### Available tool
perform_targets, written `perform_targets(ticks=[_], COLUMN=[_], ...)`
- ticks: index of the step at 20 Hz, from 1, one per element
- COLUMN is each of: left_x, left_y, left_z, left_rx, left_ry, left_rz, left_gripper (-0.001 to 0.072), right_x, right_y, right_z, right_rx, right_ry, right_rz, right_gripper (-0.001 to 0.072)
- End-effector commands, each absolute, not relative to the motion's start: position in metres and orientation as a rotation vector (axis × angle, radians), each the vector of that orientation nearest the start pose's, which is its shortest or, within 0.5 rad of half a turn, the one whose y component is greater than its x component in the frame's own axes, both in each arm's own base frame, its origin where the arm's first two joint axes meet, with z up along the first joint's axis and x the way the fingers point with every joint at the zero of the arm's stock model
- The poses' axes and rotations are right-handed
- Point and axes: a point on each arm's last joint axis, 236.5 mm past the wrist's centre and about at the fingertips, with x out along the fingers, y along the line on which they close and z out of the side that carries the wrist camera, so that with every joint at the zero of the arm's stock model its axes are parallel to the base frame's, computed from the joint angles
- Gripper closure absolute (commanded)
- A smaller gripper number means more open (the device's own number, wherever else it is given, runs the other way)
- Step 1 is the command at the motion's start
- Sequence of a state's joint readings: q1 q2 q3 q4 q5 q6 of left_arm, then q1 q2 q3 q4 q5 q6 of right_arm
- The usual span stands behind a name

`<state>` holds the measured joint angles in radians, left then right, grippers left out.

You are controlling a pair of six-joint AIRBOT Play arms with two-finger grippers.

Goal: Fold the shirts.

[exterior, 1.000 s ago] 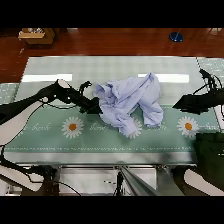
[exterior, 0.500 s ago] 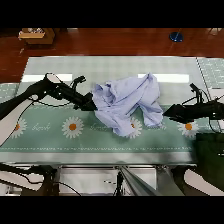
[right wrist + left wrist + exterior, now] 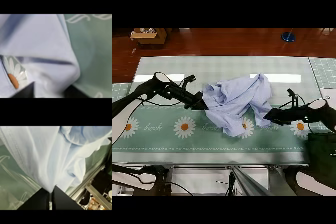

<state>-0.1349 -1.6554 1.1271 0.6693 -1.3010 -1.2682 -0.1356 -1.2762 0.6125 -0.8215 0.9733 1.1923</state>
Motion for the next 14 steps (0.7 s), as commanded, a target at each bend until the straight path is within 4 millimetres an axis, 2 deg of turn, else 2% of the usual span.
perform_targets(ticks=[1,2,4,6,8,10,12,14], left_x=[0.332,0.335,0.347,0.373,0.398,0.410,0.404,0.382], left_y=[-0.220,-0.217,-0.210,-0.197,-0.177,-0.154,-0.132,-0.113], left_z=[-0.057,-0.052,-0.029,0.021,0.093,0.173,0.258,0.335], left_rx=[-0.636,-0.626,-0.599,-0.559,-0.501,-0.435,-0.353,-0.268], left_ry=[1.623,1.603,1.529,1.375,1.174,0.965,0.752,0.557], left_rz=[-0.721,-0.735,-0.766,-0.782,-0.782,-0.762,-0.731,-0.685], left_gripper=[0.0683,0.0684,0.0685,0.0685,0.0685,0.0685,0.0685,0.0685], right_x=[0.290,0.295,0.313,0.335,0.354,0.361,0.356,0.343], right_y=[0.109,0.108,0.099,0.085,0.065,0.048,0.038,0.032], right_z=[-0.118,-0.110,-0.074,-0.017,0.064,0.150,0.228,0.294], right_rx=[0.628,0.639,0.618,0.585,0.523,0.453,0.393,0.331], right_ry=[1.430,1.408,1.313,1.162,0.953,0.740,0.557,0.412], right_rz=[0.287,0.292,0.318,0.337,0.343,0.326,0.307,0.282], right_gripper=[0.0634,0.0691,0.0690,0.0691,0.0691,0.0691,0.0692,0.0692])
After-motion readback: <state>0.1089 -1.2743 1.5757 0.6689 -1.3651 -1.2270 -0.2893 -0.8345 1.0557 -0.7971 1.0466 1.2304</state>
